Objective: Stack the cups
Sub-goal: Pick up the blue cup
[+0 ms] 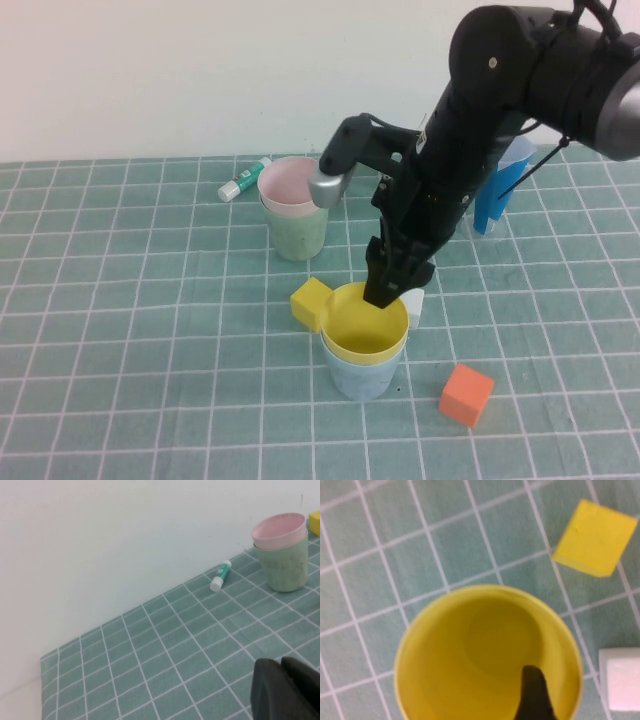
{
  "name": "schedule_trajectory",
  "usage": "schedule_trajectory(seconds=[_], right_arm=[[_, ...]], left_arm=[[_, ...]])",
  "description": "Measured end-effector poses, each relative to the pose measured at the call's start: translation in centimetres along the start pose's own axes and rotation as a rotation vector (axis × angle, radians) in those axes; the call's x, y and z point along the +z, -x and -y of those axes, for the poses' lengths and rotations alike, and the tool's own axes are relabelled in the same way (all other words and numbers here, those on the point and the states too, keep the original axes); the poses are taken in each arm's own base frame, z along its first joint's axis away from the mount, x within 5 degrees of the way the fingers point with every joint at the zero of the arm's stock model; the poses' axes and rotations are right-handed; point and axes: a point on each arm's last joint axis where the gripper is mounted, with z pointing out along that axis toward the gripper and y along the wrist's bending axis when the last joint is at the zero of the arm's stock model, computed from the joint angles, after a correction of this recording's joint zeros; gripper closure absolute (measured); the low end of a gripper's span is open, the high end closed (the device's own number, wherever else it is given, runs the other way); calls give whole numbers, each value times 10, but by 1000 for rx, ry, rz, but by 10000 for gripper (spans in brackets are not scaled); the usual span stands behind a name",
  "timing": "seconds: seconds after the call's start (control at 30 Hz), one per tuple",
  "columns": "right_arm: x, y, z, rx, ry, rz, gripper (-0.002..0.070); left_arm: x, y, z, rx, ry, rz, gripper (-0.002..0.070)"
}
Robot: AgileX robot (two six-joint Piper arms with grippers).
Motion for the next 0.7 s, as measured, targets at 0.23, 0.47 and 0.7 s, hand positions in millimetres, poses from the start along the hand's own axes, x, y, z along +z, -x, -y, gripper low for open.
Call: schedule_trajectory(seconds=[0.23,0.47,0.7], right_arm=[[16,-2,4,14,27,-25,277],[37,1,5,35,113,-4,500],[14,18,8,-22,60,77,631]], left_arm=[[-2,1,0,-1,4,16,674],[-2,1,0,-2,5,23,674],[-2,1,0,-2,5,23,674]])
